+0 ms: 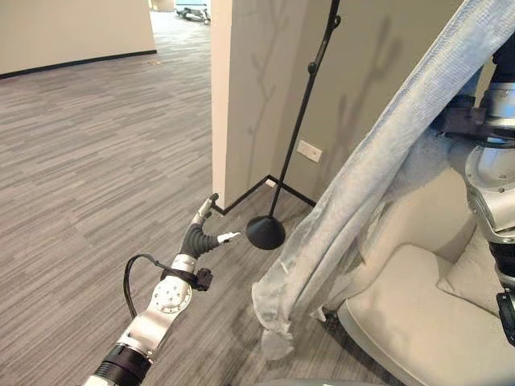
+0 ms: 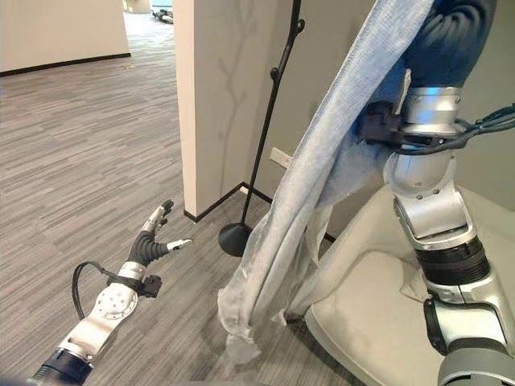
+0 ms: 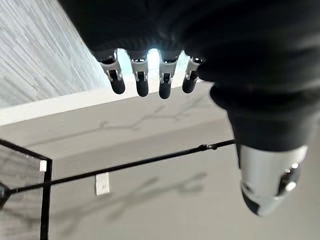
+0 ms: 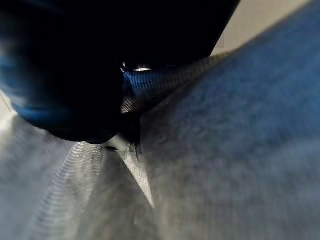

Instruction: Hang the clothes on the sofa on the clothes rack.

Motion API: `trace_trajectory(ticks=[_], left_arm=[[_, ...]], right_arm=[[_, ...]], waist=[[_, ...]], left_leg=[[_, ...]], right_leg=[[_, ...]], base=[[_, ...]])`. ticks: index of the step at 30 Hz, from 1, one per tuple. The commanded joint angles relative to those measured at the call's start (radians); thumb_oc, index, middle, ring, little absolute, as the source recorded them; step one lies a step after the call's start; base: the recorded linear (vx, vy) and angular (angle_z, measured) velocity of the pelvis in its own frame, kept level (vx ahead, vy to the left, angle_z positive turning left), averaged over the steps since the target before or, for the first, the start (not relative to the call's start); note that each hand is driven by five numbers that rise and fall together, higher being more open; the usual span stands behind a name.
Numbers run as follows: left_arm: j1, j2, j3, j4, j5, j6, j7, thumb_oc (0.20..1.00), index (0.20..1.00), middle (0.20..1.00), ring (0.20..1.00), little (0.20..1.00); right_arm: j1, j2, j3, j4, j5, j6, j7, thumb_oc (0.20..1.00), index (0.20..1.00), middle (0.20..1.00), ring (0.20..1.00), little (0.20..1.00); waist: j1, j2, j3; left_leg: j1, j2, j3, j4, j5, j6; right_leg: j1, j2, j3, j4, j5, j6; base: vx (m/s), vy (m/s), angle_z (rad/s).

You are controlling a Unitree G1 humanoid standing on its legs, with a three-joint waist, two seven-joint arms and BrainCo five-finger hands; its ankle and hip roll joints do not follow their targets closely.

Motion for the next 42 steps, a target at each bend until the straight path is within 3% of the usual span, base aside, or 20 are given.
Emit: trace_trajectory(ticks=[1,8,13,17,18,19,26,27,32,37,38,39,40,42], left_arm=[[-0.034,-0.004,-0.067,0.027,0.002,-0.056,-0.042,1.0,1.0,1.0,1.0,1.0],[-0.129,-0.081,-0.255,0.161,-0.044,-0.029,-0.146,1.0,1.0,1.0,1.0,1.0],[-0.194,-0.127,-0.389,0.267,0.011,-0.025,-0.186,1.0,1.0,1.0,1.0,1.0],[-0.378,-0.326,-0.554,0.486,0.11,-0.008,-0.135,1.0,1.0,1.0,1.0,1.0],[-0.389,-0.347,-0.562,0.501,0.113,-0.007,-0.127,0.2,0.2,0.2,0.2,0.2],[-0.408,-0.377,-0.559,0.532,0.109,0.002,-0.105,0.2,0.2,0.2,0.2,0.2],[-0.359,-0.32,-0.421,0.492,0.082,0.015,-0.005,0.2,0.2,0.2,0.2,0.2],[-0.339,-0.271,-0.354,0.455,0.108,0.007,0.041,0.2,0.2,0.2,0.2,0.2],[-0.282,-0.143,-0.228,0.35,0.2,-0.011,0.124,0.2,0.2,0.2,0.2,0.2],[-0.25,0.043,-0.024,0.198,0.339,-0.011,0.227,0.2,0.2,0.2,0.2,0.2],[-0.253,0.082,0.02,0.173,0.356,-0.011,0.245,0.2,0.2,0.2,0.2,0.2],[-0.268,0.154,0.118,0.121,0.387,-0.012,0.275,0.2,0.2,0.2,0.2,0.2],[-0.264,0.158,0.122,0.115,0.388,-0.01,0.273,0.2,0.2,0.2,0.2,0.2],[-0.289,0.198,0.181,0.066,0.412,-0.017,0.303,0.2,0.2,0.2,0.2,0.2]], right_arm=[[-0.211,-0.04,0.023,0.098,0.054,-0.027,-0.042,0.2,0.2,0.2,0.2,0.2],[-0.395,-0.068,0.104,0.194,0.081,-0.038,-0.065,0.2,0.2,0.2,0.2,0.2],[-0.498,-0.047,0.15,0.264,0.134,-0.067,-0.079,0.2,0.2,0.2,0.2,0.2],[-0.512,-0.015,0.161,0.225,0.197,-0.118,-0.089,0.2,0.2,0.2,0.2,0.2],[-0.513,-0.015,0.164,0.213,0.202,-0.122,-0.093,0.2,0.2,0.2,0.2,0.2],[-0.506,-0.021,0.165,0.184,0.204,-0.12,-0.095,0.2,0.2,0.2,0.2,0.2],[-0.388,-0.109,0.114,0.115,0.166,-0.089,-0.09,0.2,0.2,0.2,0.2,0.2],[-0.335,-0.144,0.087,0.096,0.153,-0.087,-0.081,0.2,0.2,0.2,0.2,0.2],[-0.19,-0.194,-0.009,0.046,0.113,-0.085,-0.067,0.2,0.2,0.2,0.2,0.2],[-0.047,-0.185,-0.094,0.005,0.055,-0.062,-0.027,0.2,0.2,0.2,0.2,0.2],[-0.032,-0.175,-0.1,0.001,0.052,-0.06,-0.017,0.2,0.2,0.2,0.2,0.2],[0.012,-0.16,-0.129,-0.009,0.031,-0.054,0.01,0.2,0.2,0.2,0.2,0.2],[0.017,-0.156,-0.137,-0.014,0.031,-0.053,0.012,0.2,0.2,0.2,0.2,0.2],[0.069,-0.147,-0.189,-0.041,-0.005,-0.053,0.015,0.2,0.2,0.2,0.2,0.2]], waist=[[0.021,-0.045,-0.057],[-0.005,-0.06,-0.065],[-0.022,-0.064,-0.069],[-0.064,-0.072,-0.069],[-0.069,-0.071,-0.067],[-0.076,-0.066,-0.067],[-0.07,-0.052,-0.067],[-0.065,-0.043,-0.064],[-0.06,-0.024,-0.07],[-0.052,0.012,-0.079],[-0.051,0.014,-0.071],[-0.052,0.017,-0.036],[-0.053,0.014,-0.033],[-0.051,0.012,0.012]], left_leg=[[0.02,0.088,-0.071,-0.019,-0.06,-0.081],[0.024,0.097,-0.063,-0.019,-0.072,-0.083],[0.026,0.098,-0.051,-0.019,-0.078,-0.083],[0.02,0.095,-0.043,-0.019,-0.071,-0.082],[0.019,0.096,-0.041,-0.019,-0.071,-0.082],[0.02,0.095,-0.036,-0.019,-0.072,-0.08],[0.028,0.092,-0.029,-0.019,-0.076,-0.079],[0.03,0.092,-0.03,-0.019,-0.077,-0.08],[0.039,0.093,-0.037,-0.019,-0.091,-0.082],[0.067,0.09,-0.036,-0.017,-0.096,-0.078],[0.06,0.09,-0.032,0.017,-0.098,-0.079],[-0.008,0.094,-0.021,0.162,-0.127,-0.092],[-0.019,0.097,-0.022,0.185,-0.137,-0.093],[-0.153,0.123,-0.023,0.414,-0.086,-0.131]], right_leg=[[0.001,-0.02,0.031,0.003,0.016,0.063],[-0.003,-0.012,0.05,0.003,0.013,0.063],[-0.009,-0.008,0.067,0.003,0.016,0.063],[-0.021,-0.013,0.076,0.003,0.027,0.061],[-0.023,-0.014,0.078,0.003,0.028,0.062],[-0.025,-0.014,0.085,0.003,0.029,0.061],[-0.021,-0.017,0.089,0.003,0.028,0.063],[-0.019,-0.018,0.085,0.003,0.025,0.064],[-0.008,-0.016,0.078,0.003,0.01,0.069],[0.009,-0.013,0.084,0.005,-0.005,0.066],[0.013,-0.017,0.087,0.009,-0.007,0.063],[0.02,-0.024,0.089,0.022,-0.018,0.05],[0.019,-0.023,0.088,0.024,-0.018,0.049],[0.024,-0.027,0.078,0.037,-0.025,0.025]], base=[[-0.01,-0.002,-0.07],[0.0,-0.005,-0.04],[0.0,-0.003,-0.17],[-0.02,-0.015,-0.03],[0.0,-0.004,-0.06],[0.03,0.011,-0.15],[0.01,0.001,-0.08],[0.02,-0.001,0.05],[0.04,0.004,0.02],[0.04,0.003,0.07],[0.0,0.0,0.0],[-0.05,-0.039,0.0],[-0.11,-0.06,0.0],[-0.11,-0.044,-0.02]])
